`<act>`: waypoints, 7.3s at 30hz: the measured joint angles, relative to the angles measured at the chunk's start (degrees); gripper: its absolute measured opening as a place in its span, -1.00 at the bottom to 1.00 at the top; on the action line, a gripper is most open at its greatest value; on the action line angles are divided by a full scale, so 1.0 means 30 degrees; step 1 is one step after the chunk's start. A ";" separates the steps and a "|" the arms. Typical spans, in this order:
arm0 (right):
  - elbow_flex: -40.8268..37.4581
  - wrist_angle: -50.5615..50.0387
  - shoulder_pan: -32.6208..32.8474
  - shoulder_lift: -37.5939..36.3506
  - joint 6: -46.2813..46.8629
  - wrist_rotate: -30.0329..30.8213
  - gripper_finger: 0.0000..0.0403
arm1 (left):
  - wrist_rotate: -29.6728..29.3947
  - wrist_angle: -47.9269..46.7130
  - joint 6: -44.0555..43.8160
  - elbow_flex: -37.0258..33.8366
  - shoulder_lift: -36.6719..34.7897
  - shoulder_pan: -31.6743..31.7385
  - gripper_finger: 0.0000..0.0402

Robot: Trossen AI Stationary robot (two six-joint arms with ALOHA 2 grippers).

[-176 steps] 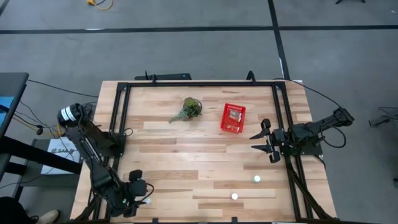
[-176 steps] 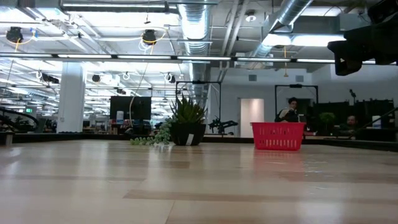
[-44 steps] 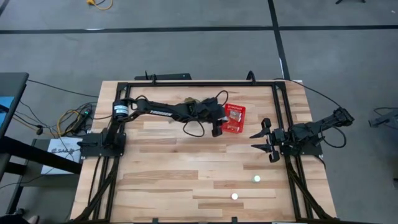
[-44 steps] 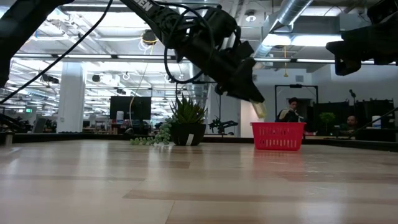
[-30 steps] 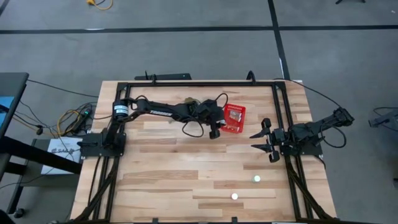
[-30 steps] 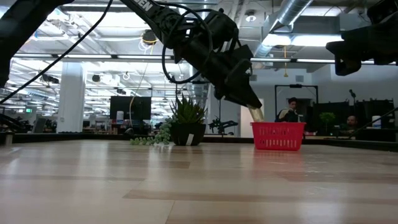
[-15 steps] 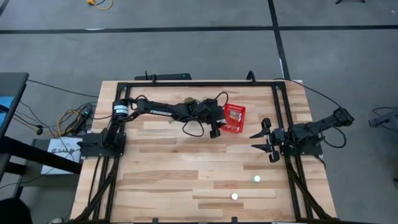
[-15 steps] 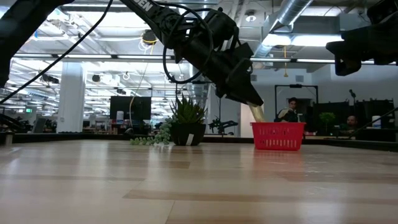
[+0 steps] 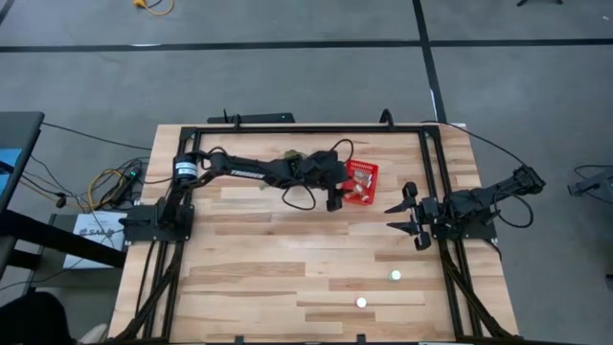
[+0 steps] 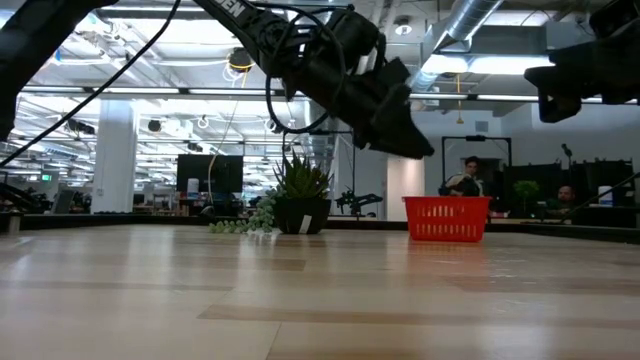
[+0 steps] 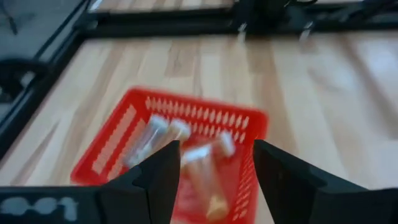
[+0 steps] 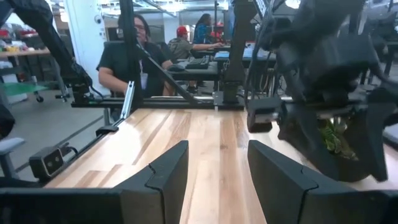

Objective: Pick and place pill bottles into a basket
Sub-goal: Move the red basket to the center of the table

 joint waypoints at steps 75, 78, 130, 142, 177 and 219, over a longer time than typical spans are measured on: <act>0.0007 -0.0112 -0.4041 0.0124 0.3683 0.0008 -0.21 | -0.3088 -0.0595 0.1828 -2.5503 -3.9484 -0.8883 -0.04; 0.0007 -0.0112 -0.4381 0.0124 0.4105 0.0007 -0.21 | -0.3085 -0.1420 0.1646 -2.5507 -3.9659 -0.8883 -0.04; 0.0007 0.0150 -0.4767 0.4262 0.7320 0.0138 -0.21 | -0.1402 -0.1746 -0.1216 -2.7853 -3.9605 -0.8883 -0.04; 0.0003 -0.0047 -0.4767 0.5512 0.7225 0.0051 -0.21 | -0.1446 -0.1812 -0.2391 -2.7853 -3.9605 -0.8883 -0.04; 1.0250 -0.7414 -0.6722 2.1099 0.3440 -0.0286 -0.34 | -0.1504 -0.1849 -0.2450 -2.7860 -3.9605 -0.8883 -0.04; 1.6757 -1.0284 -0.7381 2.6571 0.1203 -0.3949 -0.94 | -0.1482 -0.1856 -0.2537 -2.7875 -3.9601 -0.8883 -0.04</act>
